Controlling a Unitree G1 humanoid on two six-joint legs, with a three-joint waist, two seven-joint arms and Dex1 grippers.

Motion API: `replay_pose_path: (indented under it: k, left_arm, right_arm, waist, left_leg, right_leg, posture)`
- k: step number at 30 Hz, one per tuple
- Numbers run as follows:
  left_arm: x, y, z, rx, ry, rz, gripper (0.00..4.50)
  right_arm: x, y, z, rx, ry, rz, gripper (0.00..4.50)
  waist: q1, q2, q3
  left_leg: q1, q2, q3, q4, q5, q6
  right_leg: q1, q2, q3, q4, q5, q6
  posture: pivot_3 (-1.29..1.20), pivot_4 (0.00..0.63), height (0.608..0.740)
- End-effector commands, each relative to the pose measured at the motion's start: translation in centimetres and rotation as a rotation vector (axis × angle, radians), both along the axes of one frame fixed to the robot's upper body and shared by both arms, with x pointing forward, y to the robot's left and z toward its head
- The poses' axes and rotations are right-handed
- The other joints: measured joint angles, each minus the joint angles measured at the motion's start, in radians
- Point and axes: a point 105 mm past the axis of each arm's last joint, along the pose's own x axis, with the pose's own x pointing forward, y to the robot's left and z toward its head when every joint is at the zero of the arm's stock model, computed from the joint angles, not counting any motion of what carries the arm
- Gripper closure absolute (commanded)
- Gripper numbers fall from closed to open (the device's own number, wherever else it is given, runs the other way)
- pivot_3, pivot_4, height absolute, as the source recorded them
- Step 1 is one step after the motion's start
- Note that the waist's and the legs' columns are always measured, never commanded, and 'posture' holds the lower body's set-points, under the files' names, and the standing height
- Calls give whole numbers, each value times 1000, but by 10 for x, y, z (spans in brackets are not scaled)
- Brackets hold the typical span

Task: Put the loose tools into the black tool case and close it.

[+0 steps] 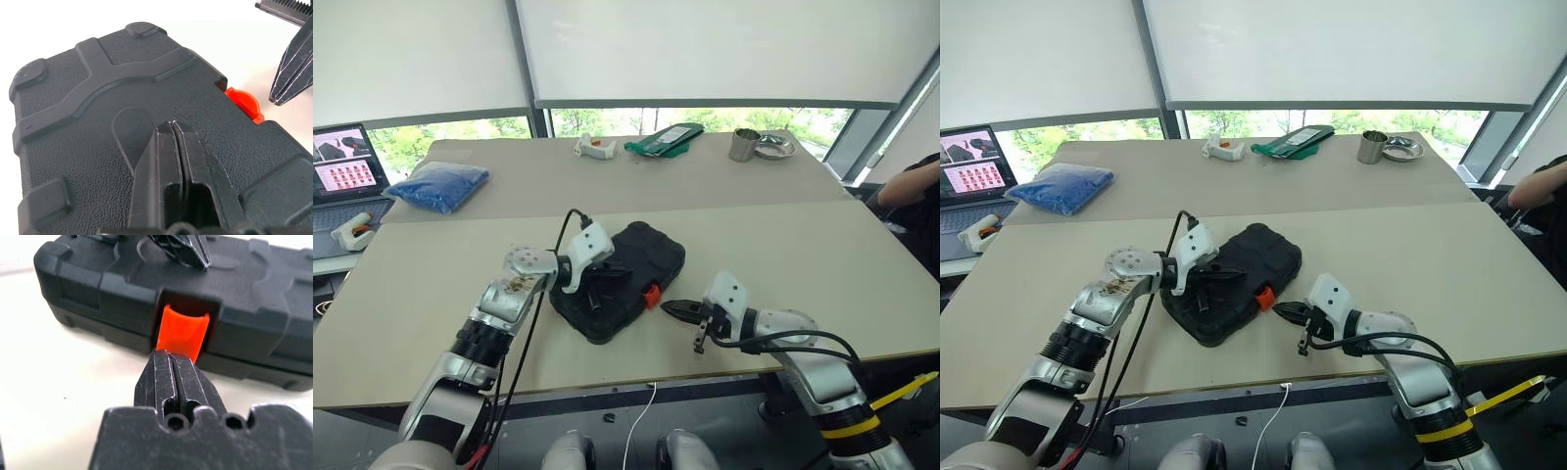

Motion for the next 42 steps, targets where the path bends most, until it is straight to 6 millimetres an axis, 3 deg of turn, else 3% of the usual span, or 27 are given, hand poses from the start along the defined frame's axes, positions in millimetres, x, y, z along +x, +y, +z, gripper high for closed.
replay_pose_path:
  k: [1,12,24,29,33,37,40,42]
  left_arm:
    - [-8,17,-51,121,174,60,4403]
    - [-11,14,-55,129,187,51,4403]
    - [-11,19,-58,142,204,68,4403]
    - [-12,20,-60,139,206,77,4403]
    - [-13,23,-63,146,219,86,4403]
    - [-13,25,-63,143,212,95,4403]
    - [-11,26,-42,3,146,91,4403]
    - [-13,31,-28,-69,91,74,3891]
  right_arm:
    - [8,4,9,12,-45,-11,4493]
    - [22,27,1,51,-36,-5,4493]
    - [26,45,8,98,-28,40,4493]
    - [32,52,-9,99,65,15,4493]
    - [32,59,-3,118,43,37,4493]
    - [31,59,1,114,18,57,4493]
    - [21,45,6,94,-8,89,4493]
    - [13,31,5,84,-4,98,4500]
  waist:
    - [0,0,-1]
    - [-7,-2,-5]
    - [-13,-3,-5]
    - [-19,-3,-6]
    - [-13,-3,-6]
    - [-12,-3,-6]
    - [-13,-3,-5]
    - [-12,-3,-5]
  left_leg:
    - [0,0,0,0,0,0]
    - [2,1,0,-1,0,0]
    - [13,1,0,-11,-1,-1]
    - [16,1,0,-15,-1,-1]
    - [15,1,0,-16,-1,-1]
    - [13,0,0,-16,0,-1]
    - [13,1,1,-16,-1,-1]
    - [12,1,1,-17,-1,-1]
  right_leg:
    - [0,0,0,-1,0,0]
    - [1,1,0,-2,1,0]
    - [1,-1,0,-4,1,-1]
    - [1,0,0,-4,1,-1]
    - [0,0,0,-4,2,-4]
    - [-1,0,0,-5,2,-4]
    - [-1,-1,1,-6,2,-4]
    - [-2,-1,1,-6,2,-4]
  posture:
    - [0,150,740]
    - [0,150,740]
    - [0,150,740]
    - [0,150,740]
    - [0,150,740]
    - [0,150,740]
    - [0,150,740]
    - [0,150,740]
